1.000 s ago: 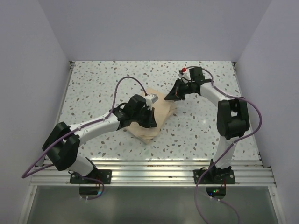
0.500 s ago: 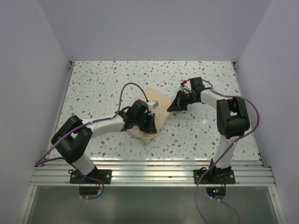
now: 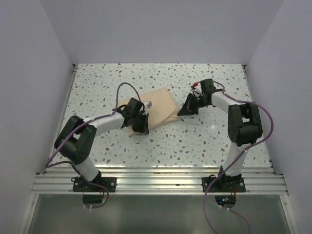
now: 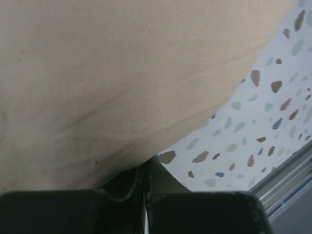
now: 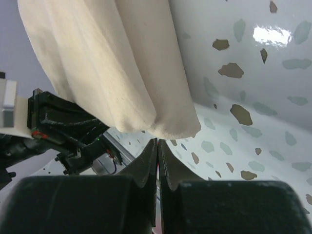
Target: Prepare the surgical pack
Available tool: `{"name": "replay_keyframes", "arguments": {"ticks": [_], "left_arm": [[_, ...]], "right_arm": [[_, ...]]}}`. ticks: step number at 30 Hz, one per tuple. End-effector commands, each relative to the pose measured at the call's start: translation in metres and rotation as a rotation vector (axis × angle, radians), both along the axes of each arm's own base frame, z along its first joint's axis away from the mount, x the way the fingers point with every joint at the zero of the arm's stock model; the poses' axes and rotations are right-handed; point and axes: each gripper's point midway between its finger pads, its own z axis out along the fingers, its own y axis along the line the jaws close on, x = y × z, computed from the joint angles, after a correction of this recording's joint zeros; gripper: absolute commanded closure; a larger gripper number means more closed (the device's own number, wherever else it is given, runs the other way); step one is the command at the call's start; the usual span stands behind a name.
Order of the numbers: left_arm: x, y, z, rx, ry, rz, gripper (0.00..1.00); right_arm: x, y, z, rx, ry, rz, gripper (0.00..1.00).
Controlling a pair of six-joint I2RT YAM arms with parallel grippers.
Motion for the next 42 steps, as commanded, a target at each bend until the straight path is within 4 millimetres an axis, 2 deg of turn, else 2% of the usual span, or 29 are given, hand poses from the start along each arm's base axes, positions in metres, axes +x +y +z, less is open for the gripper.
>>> {"name": "replay_keyframes", "arguments": {"ticks": [1,8,9,11,14,17,20,21,24,27,29,33,36,38,42], "left_arm": [[0.016,0.042,-0.011,0.178,-0.014,0.051,1.0],[0.021,0.042,0.024,0.138,-0.07,0.068,1.0],[0.02,0.042,0.034,0.127,-0.089,0.072,1.0],[0.019,0.043,0.044,0.108,-0.106,0.086,1.0],[0.024,0.045,0.075,0.068,-0.172,0.119,1.0],[0.036,0.048,0.099,0.031,-0.227,0.165,1.0],[0.045,0.043,0.113,-0.025,-0.252,0.181,0.98],[0.047,0.039,0.114,-0.045,-0.251,0.177,0.92],[0.05,0.025,0.115,-0.109,-0.235,0.163,0.87],[0.054,0.009,0.116,-0.188,-0.221,0.148,0.87],[0.057,0.005,0.112,-0.212,-0.209,0.156,0.87],[0.064,0.013,0.112,-0.192,-0.219,0.195,0.9],[0.071,0.03,0.123,-0.174,-0.255,0.255,0.89],[0.074,0.043,0.133,-0.173,-0.275,0.295,0.85],[0.075,0.061,0.147,-0.178,-0.303,0.337,0.78]], "right_arm": [[0.023,0.0,0.049,0.004,-0.142,0.002,0.97],[0.04,0.015,0.076,0.079,-0.193,-0.001,0.96],[0.041,0.02,0.078,0.094,-0.195,0.001,0.96],[0.04,0.034,0.077,0.121,-0.195,0.037,0.96],[0.036,0.052,0.066,0.129,-0.177,0.076,0.96],[0.031,0.055,0.053,0.136,-0.146,0.066,0.96],[0.023,0.05,0.04,0.103,-0.127,0.078,0.96],[0.022,0.047,0.037,0.086,-0.135,0.084,0.95],[0.018,0.043,0.021,0.064,-0.104,0.078,0.92],[0.01,0.039,-0.004,0.049,-0.044,0.078,0.92],[0.003,0.037,-0.014,0.048,-0.02,0.075,0.92],[-0.006,0.032,-0.012,0.024,-0.036,0.082,0.92],[-0.01,0.027,0.002,-0.007,-0.064,0.097,0.92],[-0.016,0.024,0.015,-0.021,-0.088,0.105,0.92],[-0.029,0.018,0.027,-0.066,-0.107,0.109,0.89]]}}
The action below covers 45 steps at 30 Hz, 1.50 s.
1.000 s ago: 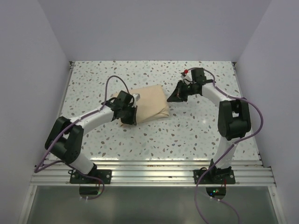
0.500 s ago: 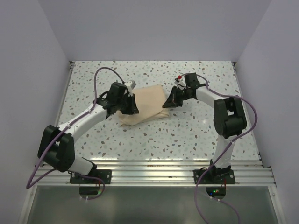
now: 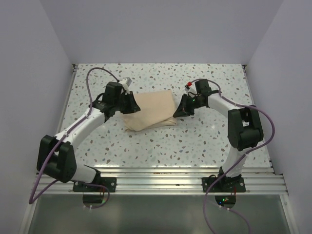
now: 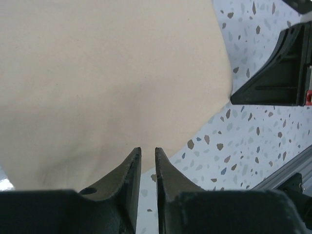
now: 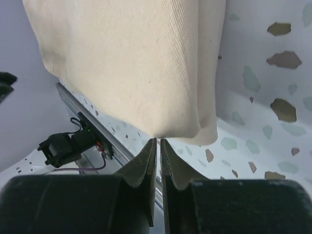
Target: Prepare the surgical pack
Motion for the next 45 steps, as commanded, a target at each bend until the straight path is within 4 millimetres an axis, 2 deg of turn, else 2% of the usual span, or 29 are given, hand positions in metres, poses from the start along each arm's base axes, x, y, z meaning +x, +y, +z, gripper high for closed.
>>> {"name": "replay_keyframes", "arguments": {"ticks": [1,3,5,7,9,10,11,12,13,14,15,17,18,20,21,23,24,26,27,29,33,41,42,44,45], "left_arm": [[0.007,0.014,0.035,-0.03,-0.085,0.056,0.78],[0.004,0.022,0.04,-0.027,-0.089,0.073,0.75],[0.001,0.03,0.046,-0.029,-0.097,0.091,0.71],[-0.004,0.036,0.044,-0.031,-0.088,0.102,0.68],[-0.009,0.045,0.043,-0.036,-0.083,0.122,0.6],[-0.011,0.047,0.041,-0.037,-0.079,0.13,0.58],[-0.014,0.051,0.042,-0.046,-0.077,0.146,0.53],[-0.019,0.054,0.033,-0.048,-0.057,0.156,0.49],[-0.023,0.054,0.03,-0.063,-0.043,0.169,0.46],[-0.025,0.056,0.034,-0.082,-0.06,0.178,0.34],[-0.033,0.056,0.021,-0.09,-0.032,0.18,0.32],[-0.04,0.057,0.022,-0.133,-0.036,0.2,0.28],[-0.048,0.057,0.01,-0.141,-0.005,0.2,0.27],[-0.059,0.057,0.003,-0.176,0.011,0.209,0.26],[-0.061,0.057,0.002,-0.187,0.012,0.214,0.25],[-0.066,0.056,0.006,-0.221,-0.001,0.222,0.24],[-0.071,0.056,0.002,-0.23,0.011,0.222,0.24],[-0.076,0.057,0.004,-0.252,0.001,0.232,0.23],[-0.078,0.058,0.004,-0.255,0.004,0.239,0.23],[-0.084,0.058,0.009,-0.272,-0.004,0.247,0.22],[-0.099,0.063,0.003,-0.273,0.004,0.261,0.22],[-0.122,0.066,-0.007,-0.295,0.032,0.276,0.22],[-0.123,0.065,-0.004,-0.308,0.028,0.274,0.22],[-0.125,0.062,-0.003,-0.326,0.026,0.261,0.22],[-0.124,0.06,0.004,-0.348,-0.002,0.25,0.22]], "right_arm": [[-0.026,-0.011,0.014,-0.081,-0.019,0.025,0.88],[-0.031,-0.014,0.02,-0.096,-0.042,0.028,0.83],[-0.041,-0.019,0.017,-0.116,-0.025,0.029,0.77],[-0.052,-0.023,0.018,-0.131,-0.023,0.033,0.7],[-0.058,-0.029,0.02,-0.157,-0.04,0.035,0.61],[-0.065,-0.033,0.016,-0.179,-0.024,0.032,0.46],[-0.067,-0.037,0.015,-0.198,-0.026,0.026,0.36],[-0.071,-0.042,0.015,-0.221,-0.037,0.014,0.24],[-0.073,-0.045,0.015,-0.233,-0.036,0.006,0.02],[-0.075,-0.047,0.014,-0.245,-0.033,-0.002,0.01],[-0.08,-0.051,0.011,-0.261,-0.022,-0.012,0.01],[-0.085,-0.056,0.016,-0.278,-0.042,-0.036,0.01],[-0.09,-0.059,0.013,-0.286,-0.039,-0.041,0.01],[-0.095,-0.061,0.018,-0.277,-0.056,-0.064,0.01],[-0.102,-0.061,0.013,-0.271,-0.038,-0.064,0.01],[-0.109,-0.054,0.018,-0.208,-0.043,-0.068,0.01],[-0.118,-0.055,0.01,-0.201,-0.017,-0.073,0.01],[-0.121,-0.048,0.016,-0.138,-0.045,-0.087,0.01],[-0.128,-0.048,0.011,-0.127,-0.032,-0.088,0.01],[-0.13,-0.045,0.02,-0.085,-0.068,-0.102,0.01],[-0.145,-0.043,0.021,-0.023,-0.08,-0.116,0.01],[-0.158,-0.041,0.012,0.029,-0.068,-0.15,0.01],[-0.161,-0.042,0.007,0.033,-0.068,-0.148,0.01],[-0.163,-0.039,0.012,0.068,-0.09,-0.15,0.01],[-0.16,-0.037,0.016,0.097,-0.129,-0.153,0.01]]}}
